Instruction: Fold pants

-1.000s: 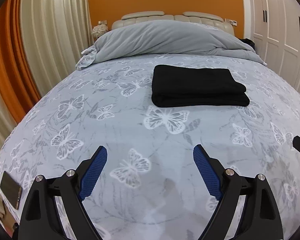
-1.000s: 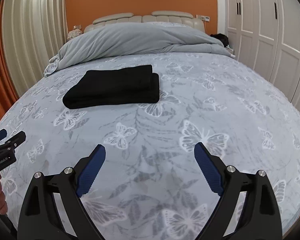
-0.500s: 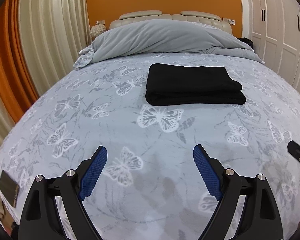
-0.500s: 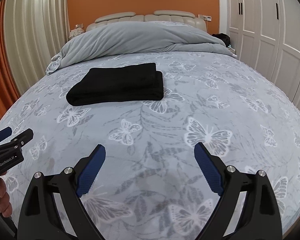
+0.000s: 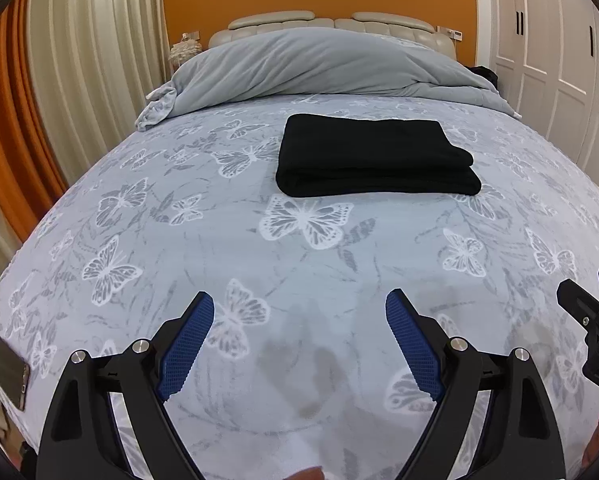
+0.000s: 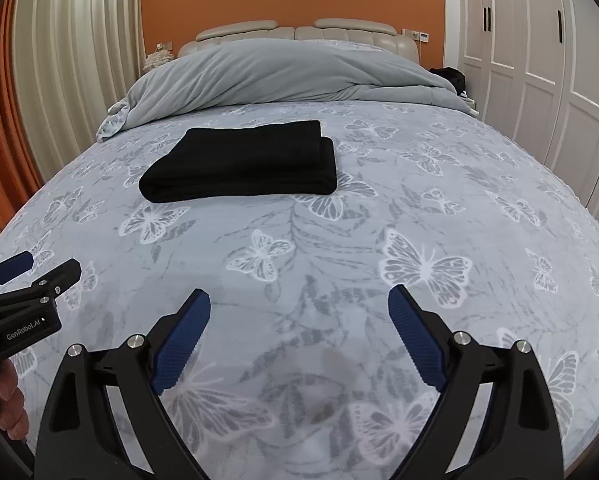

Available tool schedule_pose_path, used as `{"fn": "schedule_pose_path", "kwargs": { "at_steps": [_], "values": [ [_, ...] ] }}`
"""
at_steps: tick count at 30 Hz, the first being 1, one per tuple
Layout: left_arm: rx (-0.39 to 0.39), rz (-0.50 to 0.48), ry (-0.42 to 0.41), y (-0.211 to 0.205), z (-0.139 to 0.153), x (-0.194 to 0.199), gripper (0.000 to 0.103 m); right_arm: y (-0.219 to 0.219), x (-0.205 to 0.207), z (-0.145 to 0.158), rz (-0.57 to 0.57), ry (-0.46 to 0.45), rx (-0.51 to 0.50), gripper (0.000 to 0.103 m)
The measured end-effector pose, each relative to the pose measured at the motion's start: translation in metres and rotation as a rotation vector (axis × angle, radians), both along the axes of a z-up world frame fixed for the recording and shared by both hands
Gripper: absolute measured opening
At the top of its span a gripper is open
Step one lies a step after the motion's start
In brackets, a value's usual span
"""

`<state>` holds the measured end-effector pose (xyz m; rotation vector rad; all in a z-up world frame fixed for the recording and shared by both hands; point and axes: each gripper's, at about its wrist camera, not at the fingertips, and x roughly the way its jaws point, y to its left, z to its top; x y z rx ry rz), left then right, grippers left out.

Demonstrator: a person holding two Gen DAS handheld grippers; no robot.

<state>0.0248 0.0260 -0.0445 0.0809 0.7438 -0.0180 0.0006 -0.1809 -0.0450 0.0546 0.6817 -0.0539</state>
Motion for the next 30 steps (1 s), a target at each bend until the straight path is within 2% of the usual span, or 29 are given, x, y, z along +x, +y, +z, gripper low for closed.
{"fn": "schedule_pose_path", "kwargs": {
  "at_steps": [30],
  "values": [
    [0.027, -0.005, -0.01, -0.006, -0.001, -0.003, 0.085, 0.012, 0.0, -0.002, 0.02, 0.002, -0.01, 0.088]
  ]
}}
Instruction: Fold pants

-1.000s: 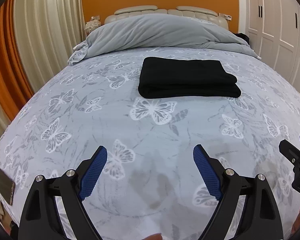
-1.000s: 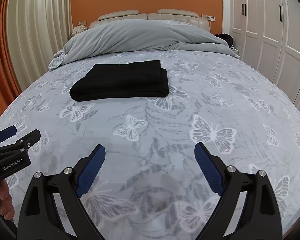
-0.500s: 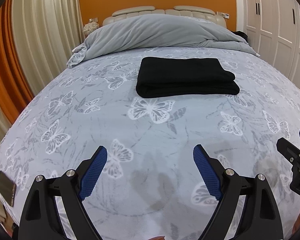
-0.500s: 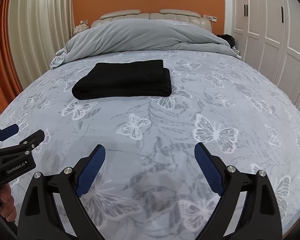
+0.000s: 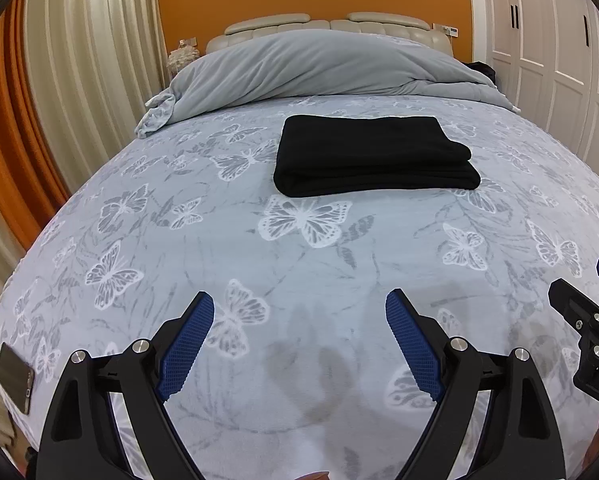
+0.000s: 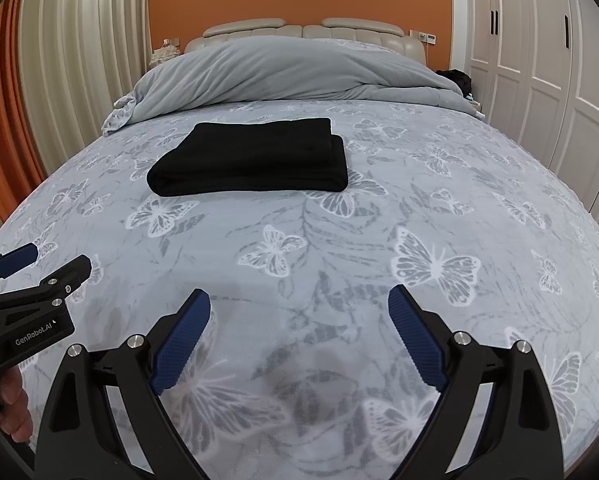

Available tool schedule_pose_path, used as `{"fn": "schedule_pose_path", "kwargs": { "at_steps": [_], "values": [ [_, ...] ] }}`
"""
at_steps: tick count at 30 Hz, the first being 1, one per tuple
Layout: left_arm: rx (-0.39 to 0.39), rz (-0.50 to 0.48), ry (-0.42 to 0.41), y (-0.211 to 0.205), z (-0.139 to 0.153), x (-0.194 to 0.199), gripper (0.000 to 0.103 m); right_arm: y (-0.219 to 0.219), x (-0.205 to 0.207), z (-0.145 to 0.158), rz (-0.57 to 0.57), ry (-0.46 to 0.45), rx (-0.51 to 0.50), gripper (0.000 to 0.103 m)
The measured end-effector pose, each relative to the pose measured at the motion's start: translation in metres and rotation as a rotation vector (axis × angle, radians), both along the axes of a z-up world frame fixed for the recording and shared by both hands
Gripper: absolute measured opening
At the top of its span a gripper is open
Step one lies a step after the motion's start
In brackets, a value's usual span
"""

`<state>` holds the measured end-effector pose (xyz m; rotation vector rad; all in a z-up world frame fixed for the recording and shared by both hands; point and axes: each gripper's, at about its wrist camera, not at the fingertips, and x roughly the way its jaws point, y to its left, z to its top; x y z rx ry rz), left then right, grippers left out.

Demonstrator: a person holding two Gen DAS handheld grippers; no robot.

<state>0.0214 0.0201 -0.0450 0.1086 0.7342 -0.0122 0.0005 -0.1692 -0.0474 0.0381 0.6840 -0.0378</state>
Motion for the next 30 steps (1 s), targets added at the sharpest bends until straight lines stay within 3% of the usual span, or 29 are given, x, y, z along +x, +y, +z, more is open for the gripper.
{"fn": "schedule_pose_path", "kwargs": {
  "at_steps": [30],
  "values": [
    [0.009, 0.001, -0.003, 0.0014, -0.0031, 0.0019, 0.085, 0.0024, 0.0002, -0.0009, 0.004, 0.003, -0.003, 0.089]
  ]
}}
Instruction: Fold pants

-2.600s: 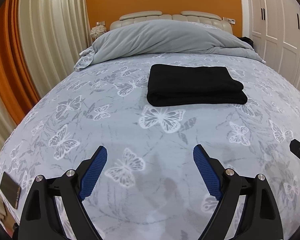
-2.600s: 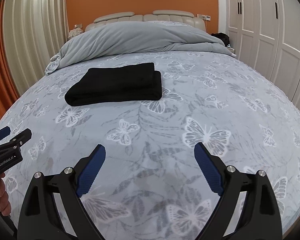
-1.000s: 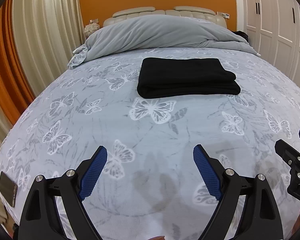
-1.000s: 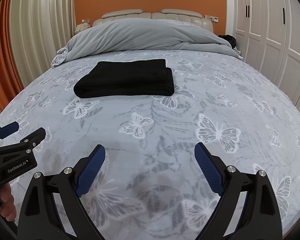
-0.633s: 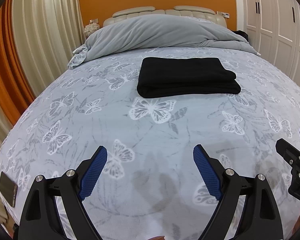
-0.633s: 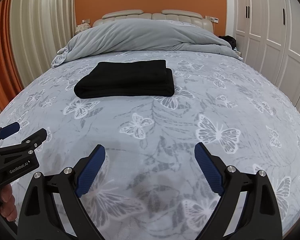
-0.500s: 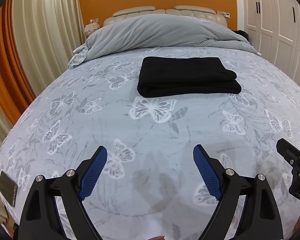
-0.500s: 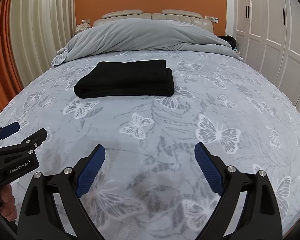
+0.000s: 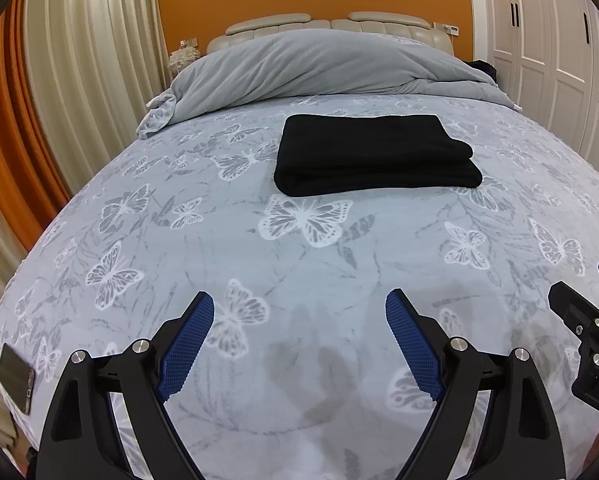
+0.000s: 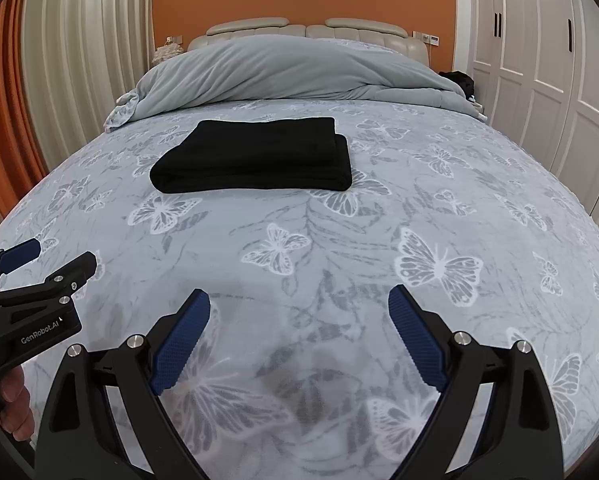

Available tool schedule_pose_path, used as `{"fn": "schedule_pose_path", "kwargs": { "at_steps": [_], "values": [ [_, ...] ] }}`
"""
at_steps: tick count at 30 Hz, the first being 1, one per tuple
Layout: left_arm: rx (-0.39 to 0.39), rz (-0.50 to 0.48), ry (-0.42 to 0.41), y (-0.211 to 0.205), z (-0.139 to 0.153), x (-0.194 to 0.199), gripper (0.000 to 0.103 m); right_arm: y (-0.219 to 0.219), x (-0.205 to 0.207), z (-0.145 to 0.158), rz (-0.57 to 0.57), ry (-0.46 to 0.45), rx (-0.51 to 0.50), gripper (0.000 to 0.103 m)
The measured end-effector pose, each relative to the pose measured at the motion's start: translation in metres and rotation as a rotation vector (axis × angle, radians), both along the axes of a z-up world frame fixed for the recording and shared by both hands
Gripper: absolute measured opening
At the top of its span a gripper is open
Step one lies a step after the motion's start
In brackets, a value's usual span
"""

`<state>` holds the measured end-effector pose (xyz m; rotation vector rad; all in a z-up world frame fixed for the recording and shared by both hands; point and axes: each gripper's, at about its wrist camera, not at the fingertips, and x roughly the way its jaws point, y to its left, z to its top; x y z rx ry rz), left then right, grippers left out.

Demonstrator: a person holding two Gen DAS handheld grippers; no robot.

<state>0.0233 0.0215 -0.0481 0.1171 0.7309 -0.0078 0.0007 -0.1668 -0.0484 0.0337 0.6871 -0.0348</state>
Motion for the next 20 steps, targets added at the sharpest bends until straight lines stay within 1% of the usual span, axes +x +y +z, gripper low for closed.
{"fn": "schedule_pose_path", "kwargs": {
  "at_steps": [6, 11, 15, 20],
  "values": [
    [-0.015, 0.0, -0.006, -0.0009, -0.0006, -0.0007, 0.085, 0.0003, 0.0005, -0.001, 0.006, 0.003, -0.003, 0.089],
    [0.001, -0.006, -0.037, -0.0042, 0.0009, -0.0043, 0.085, 0.0014, 0.0003, -0.0014, 0.005, 0.004, -0.002, 0.089],
    [-0.024, 0.003, 0.023, 0.001, -0.0038, 0.0038, 0.085, 0.0018, 0.0002, -0.0025, 0.007, 0.005, -0.003, 0.089],
    [-0.035, 0.004, 0.033, -0.0003, -0.0061, 0.0026, 0.085, 0.0019, 0.0002, -0.0027, 0.007, 0.004, -0.003, 0.089]
  ]
}}
